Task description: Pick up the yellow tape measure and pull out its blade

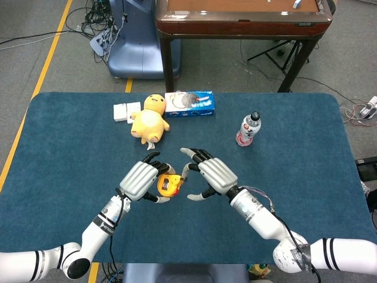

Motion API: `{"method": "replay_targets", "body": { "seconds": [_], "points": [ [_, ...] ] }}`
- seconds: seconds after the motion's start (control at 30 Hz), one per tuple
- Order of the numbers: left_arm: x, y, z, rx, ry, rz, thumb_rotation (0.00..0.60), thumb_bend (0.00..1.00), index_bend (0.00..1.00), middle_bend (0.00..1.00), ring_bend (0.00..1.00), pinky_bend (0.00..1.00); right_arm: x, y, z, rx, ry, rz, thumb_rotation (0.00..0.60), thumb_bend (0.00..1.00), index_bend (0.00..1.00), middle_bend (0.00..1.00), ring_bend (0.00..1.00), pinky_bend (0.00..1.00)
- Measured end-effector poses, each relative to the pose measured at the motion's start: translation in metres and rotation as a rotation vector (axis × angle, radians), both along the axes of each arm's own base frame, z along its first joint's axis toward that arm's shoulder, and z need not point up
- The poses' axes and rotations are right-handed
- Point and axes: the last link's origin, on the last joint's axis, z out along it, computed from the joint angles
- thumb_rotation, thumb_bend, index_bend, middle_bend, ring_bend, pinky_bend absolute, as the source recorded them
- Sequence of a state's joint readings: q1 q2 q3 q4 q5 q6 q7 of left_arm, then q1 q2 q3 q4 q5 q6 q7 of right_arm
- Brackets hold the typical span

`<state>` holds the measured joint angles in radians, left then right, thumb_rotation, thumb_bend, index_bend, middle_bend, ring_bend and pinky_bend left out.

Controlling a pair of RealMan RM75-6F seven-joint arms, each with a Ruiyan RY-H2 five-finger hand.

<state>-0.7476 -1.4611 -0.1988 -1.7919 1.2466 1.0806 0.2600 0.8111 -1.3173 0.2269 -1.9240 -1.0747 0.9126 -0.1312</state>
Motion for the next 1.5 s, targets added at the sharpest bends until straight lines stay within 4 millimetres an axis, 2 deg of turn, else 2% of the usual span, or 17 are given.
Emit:
{"method": "replay_targets", "body": {
  "seconds": [0.3, 0.5, 0.97, 1.1, 1.23, 1.5],
  "points": [
    [-0.007, 0.002, 0.000, 0.002, 0.006, 0.014, 0.600, 0.12, 0.55, 0.58, 0.37, 0.09, -0.006, -0.001, 0.002, -0.011, 0.012, -0.015, 0.600, 0.21, 0.50, 0.09, 0.00, 0.00],
    [-0.006, 0.002, 0.000, 0.002, 0.004, 0.012, 0.600, 0.12, 0.55, 0.58, 0.37, 0.09, -0.006, -0.003, 0.000, -0.013, 0.015, -0.022, 0.600, 0.26, 0.53, 0.11, 0.00, 0.00],
    [-0.005, 0.004, -0.003, -0.001, 0.002, 0.012, 0.600, 0.12, 0.55, 0.58, 0.37, 0.09, -0.008, -0.005, -0.002, -0.012, 0.016, -0.038, 0.600, 0.27, 0.60, 0.16, 0.00, 0.00],
    [-0.005, 0.005, -0.003, 0.000, -0.002, 0.013, 0.600, 0.12, 0.55, 0.58, 0.37, 0.09, -0.009, -0.006, -0.002, -0.011, 0.017, -0.045, 0.600, 0.33, 0.60, 0.16, 0.00, 0.00],
    [-0.005, 0.005, -0.003, 0.001, -0.005, 0.016, 0.600, 0.12, 0.55, 0.58, 0.37, 0.09, -0.010, -0.008, -0.001, -0.013, 0.017, -0.050, 0.600, 0.43, 0.61, 0.17, 0.00, 0.00],
    [-0.006, 0.007, -0.002, 0.002, -0.009, 0.018, 0.600, 0.12, 0.55, 0.58, 0.37, 0.09, -0.011, -0.011, -0.002, -0.014, 0.011, -0.057, 0.600, 0.50, 0.62, 0.18, 0.00, 0.00]
  ]
}}
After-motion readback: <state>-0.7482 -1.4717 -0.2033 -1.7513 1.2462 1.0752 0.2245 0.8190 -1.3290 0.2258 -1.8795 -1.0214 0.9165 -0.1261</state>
